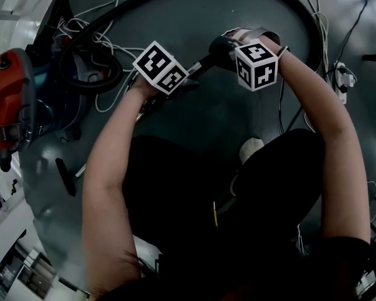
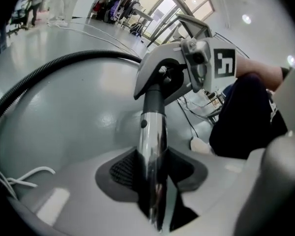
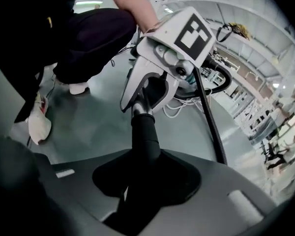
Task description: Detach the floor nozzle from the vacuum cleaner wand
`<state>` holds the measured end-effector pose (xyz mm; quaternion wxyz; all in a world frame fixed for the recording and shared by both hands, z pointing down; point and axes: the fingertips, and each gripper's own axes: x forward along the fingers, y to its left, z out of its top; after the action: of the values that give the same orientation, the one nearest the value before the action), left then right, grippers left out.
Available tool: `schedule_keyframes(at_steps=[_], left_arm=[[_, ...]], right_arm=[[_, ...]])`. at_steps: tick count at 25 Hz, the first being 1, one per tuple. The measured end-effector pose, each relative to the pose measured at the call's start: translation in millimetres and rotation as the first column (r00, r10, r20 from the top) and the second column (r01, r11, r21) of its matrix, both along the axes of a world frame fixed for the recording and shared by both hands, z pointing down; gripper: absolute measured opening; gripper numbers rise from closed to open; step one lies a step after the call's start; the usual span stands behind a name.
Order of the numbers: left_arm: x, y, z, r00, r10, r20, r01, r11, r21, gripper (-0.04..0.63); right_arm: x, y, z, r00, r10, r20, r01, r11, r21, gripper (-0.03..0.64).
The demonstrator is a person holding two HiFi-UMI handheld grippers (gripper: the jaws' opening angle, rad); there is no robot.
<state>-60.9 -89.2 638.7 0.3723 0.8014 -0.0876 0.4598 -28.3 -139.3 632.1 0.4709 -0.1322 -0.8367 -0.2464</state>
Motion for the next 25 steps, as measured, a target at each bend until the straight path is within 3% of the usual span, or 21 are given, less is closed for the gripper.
schedule_keyframes(at_steps=[5, 10, 12, 15, 18, 25], left_arm=[[-1, -4, -3, 1.000, 0.000, 0.009, -0.001, 0.998, 0.056, 0.161], [0, -5, -6, 0.998, 0.043, 0.037, -0.048, 0.989, 0.140, 0.160], [-1, -7, -5, 0.999, 0.034, 0.040, -0.039, 0.991, 0.127, 0.160], [-3, -1, -3, 1.000, 0.022, 0.016, -0.023, 0.999, 0.035, 0.163], [-3, 9, -1, 0.999, 0.039, -0.003, -0.039, 0.999, -0.010, 0.161], [-2, 12, 2, 0.998, 0.062, 0.018, -0.062, 0.998, 0.002, 0.160]], right_arm=[[0, -2, -2, 0.999, 0.035, -0.025, -0.038, 0.991, -0.129, 0.133], [5, -3, -3, 0.991, 0.113, -0.070, -0.127, 0.955, -0.269, 0.132], [5, -4, -4, 0.992, 0.107, -0.061, -0.119, 0.966, -0.228, 0.129], [3, -4, -4, 0.999, 0.037, -0.033, -0.039, 0.998, -0.058, 0.123], [3, 1, 1, 0.999, -0.025, -0.036, 0.027, 0.997, 0.066, 0.128], [2, 6, 1, 0.999, -0.027, -0.037, 0.031, 0.996, 0.087, 0.142]])
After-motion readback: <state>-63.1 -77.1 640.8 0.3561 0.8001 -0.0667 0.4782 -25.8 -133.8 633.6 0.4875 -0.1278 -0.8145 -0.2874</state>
